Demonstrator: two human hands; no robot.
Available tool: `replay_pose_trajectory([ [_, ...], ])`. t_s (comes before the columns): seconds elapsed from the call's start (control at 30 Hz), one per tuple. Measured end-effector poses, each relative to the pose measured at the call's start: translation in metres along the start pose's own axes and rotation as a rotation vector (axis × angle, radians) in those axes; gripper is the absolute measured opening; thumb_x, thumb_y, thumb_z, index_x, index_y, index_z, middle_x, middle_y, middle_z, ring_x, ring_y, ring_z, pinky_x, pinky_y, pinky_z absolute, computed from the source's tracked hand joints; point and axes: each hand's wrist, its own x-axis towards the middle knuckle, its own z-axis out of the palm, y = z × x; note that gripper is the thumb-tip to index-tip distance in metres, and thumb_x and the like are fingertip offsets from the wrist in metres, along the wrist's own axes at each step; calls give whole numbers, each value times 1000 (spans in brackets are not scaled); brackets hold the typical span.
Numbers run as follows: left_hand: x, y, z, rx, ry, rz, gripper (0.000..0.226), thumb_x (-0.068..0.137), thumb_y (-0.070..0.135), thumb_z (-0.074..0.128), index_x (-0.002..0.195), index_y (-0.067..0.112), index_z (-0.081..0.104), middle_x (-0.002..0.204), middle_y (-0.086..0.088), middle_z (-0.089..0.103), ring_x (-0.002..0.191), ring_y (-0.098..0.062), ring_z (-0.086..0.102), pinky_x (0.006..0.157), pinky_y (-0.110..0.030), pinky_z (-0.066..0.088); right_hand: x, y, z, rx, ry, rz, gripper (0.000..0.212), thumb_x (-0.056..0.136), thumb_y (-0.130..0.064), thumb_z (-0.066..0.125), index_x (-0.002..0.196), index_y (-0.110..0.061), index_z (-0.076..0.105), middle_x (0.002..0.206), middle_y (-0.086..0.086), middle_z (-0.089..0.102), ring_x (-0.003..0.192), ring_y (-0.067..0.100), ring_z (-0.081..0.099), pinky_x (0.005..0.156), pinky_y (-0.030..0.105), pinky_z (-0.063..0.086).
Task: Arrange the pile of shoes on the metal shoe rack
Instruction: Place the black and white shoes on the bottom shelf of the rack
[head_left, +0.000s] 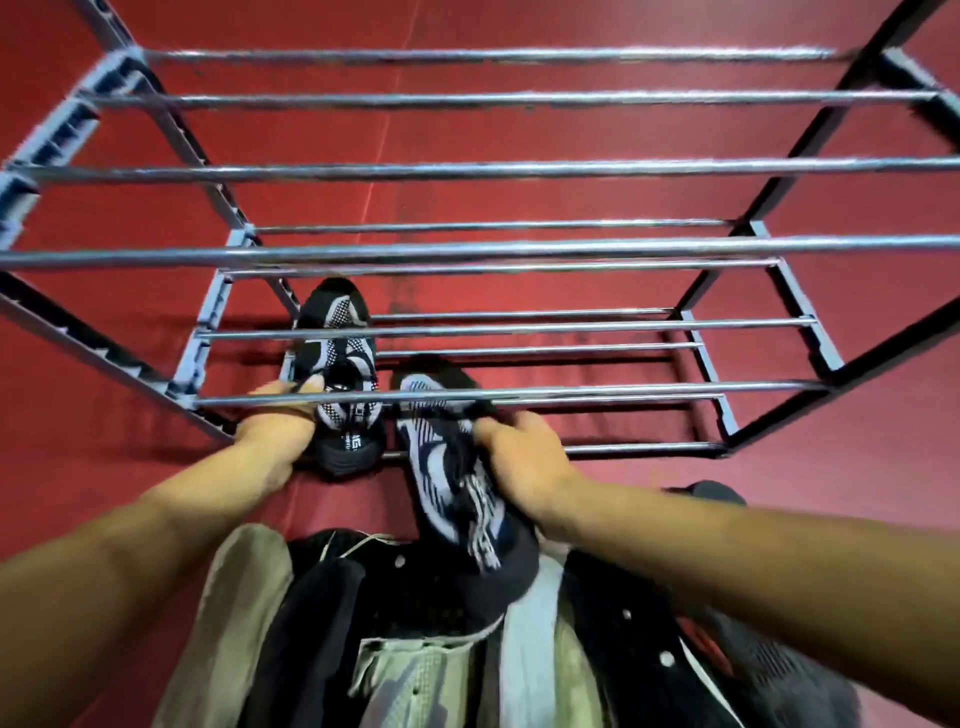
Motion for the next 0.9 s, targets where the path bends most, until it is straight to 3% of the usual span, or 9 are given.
replay_pose_trajectory([
  [0.07,-16,9,1,12,-28,-30,65,76,75,55,103,18,69,115,-20,71,108,-43,65,98,-54,52,44,-14,5,-14,43,-107,42,78,-42,69,99,-7,71,95,5,73,78,12,71,76,27,57],
  [0.17,-44,15,-2,60,29,-34,74,80,68,44,118,10,67,125,-23,66,116,-44,60,102,-50,47,87,-23,7,-255,80,-173,70,66,-68,63,117,-21,61,109,9,73,105,32,68,94,42,55],
  [0.27,-68,25,-3,46,-1,-101,81,60,70,61,115,11,70,116,-15,72,108,-37,64,98,-46,50,95,-17,15,-437,184,-180,75,73,-63,69,134,-24,48,124,12,64,114,36,61,99,42,51],
  [0.33,-77,22,3,112,-80,-77,77,62,70,71,114,14,69,110,-4,73,106,-29,66,97,-40,50,82,-17,16,-416,255,-200,69,71,-59,73,126,-23,51,124,9,64,114,30,62,100,39,51],
  [0.43,-87,20,8,284,-92,93,90,44,84,75,106,19,71,105,-1,76,103,-23,69,94,-40,54,74,-3,24,-317,23,-156,31,83,-43,73,98,-27,52,124,7,68,117,26,63,105,39,47],
  [0.5,-91,22,11,409,-87,155,85,50,76,80,109,16,66,110,-12,72,109,-33,65,96,-43,52,73,11,27,-252,102,-209,61,62,-69,79,105,-34,54,119,-2,71,111,19,68,104,39,50],
  [0.57,-91,25,11,456,-84,179,71,62,60,83,116,18,63,115,-15,70,113,-37,61,98,-43,50,83,31,25,-303,43,-295,94,42,-93,69,121,-42,56,121,-7,68,108,17,69,102,41,51],
  [0.73,-87,21,-9,449,-95,193,53,70,52,81,114,23,69,114,-2,73,110,-29,65,97,-38,50,64,25,3,-797,-95,-442,100,56,-74,76,141,-35,40,140,-2,48,128,18,49,114,35,39],
  [0.9,-87,11,-20,495,21,229,42,72,52,81,90,15,74,91,-8,75,92,-33,68,80,-37,51,54,6,26,-830,-70,-540,56,66,-63,73,110,-28,67,106,-5,73,100,18,68,87,30,54],
])
